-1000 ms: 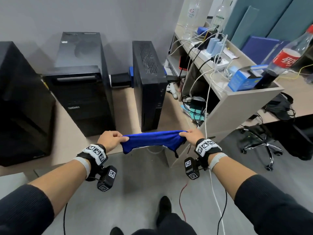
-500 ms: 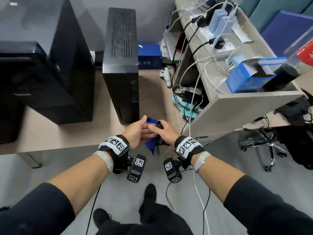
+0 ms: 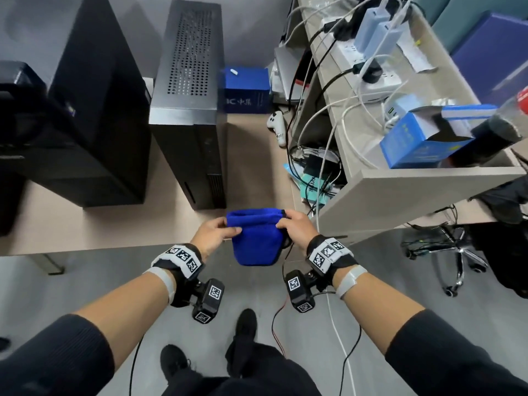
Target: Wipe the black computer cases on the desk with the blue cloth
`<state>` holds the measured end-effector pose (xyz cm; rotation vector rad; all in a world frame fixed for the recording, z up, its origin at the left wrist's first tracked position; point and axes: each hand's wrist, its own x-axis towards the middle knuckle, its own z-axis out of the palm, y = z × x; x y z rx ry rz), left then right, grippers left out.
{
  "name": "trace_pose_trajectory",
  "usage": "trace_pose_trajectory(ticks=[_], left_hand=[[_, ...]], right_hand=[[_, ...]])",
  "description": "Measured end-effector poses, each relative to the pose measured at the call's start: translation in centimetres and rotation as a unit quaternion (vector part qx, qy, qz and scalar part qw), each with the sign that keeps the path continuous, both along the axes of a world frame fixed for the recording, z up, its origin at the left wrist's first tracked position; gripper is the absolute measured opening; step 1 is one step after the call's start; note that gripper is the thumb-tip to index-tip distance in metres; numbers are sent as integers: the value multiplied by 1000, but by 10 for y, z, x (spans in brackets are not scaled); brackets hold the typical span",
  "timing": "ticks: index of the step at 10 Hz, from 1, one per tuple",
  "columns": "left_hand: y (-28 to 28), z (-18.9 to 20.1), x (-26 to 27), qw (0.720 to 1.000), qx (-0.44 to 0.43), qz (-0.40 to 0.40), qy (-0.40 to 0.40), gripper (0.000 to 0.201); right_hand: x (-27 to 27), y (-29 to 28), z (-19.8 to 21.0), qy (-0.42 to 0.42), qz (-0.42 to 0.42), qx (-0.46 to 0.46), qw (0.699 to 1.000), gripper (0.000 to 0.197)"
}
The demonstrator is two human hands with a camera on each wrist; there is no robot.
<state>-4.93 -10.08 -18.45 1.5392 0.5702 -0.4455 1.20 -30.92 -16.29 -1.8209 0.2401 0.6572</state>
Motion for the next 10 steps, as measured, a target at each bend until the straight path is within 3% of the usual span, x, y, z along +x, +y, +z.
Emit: trace_pose_trajectory(ticks=[1, 2, 3, 4, 5, 6, 7, 8, 9, 10], left_hand=[[-3, -9, -4, 1000, 17, -22, -1, 25], [-13, -15, 11, 999, 29, 11, 18, 20], [-21, -11, 35, 996, -13, 82, 11, 5], [-25, -14, 45, 994, -28, 107, -6, 30], [-23, -27, 40, 999, -20, 18, 28, 38], [-27, -29, 40, 993, -97, -21, 70, 26], [-28, -29, 52, 990, -111, -34, 84, 46], [-23, -21, 62, 992, -95, -39, 73, 52], [-12, -22, 58, 993, -96, -19, 59, 43], [6, -15, 42, 997, -47, -31, 59, 55]], right_hand=[[5, -4, -25, 16, -24, -70, 997, 28], [19, -2, -42, -11, -20, -130, 991, 27], [42, 3, -44, -26, -20, -132, 991, 47], [50, 8, -41, -57, 37, -187, 980, 72], [37, 19, -51, -70, 115, -228, 964, 52], [24, 23, -66, -45, 218, -247, 943, 54], [30, 29, -70, -46, 266, -282, 921, 61], [44, 36, -70, -58, 259, -292, 919, 61], [44, 46, -57, -58, 246, -271, 929, 59], [35, 49, -39, -63, 207, -263, 940, 55]])
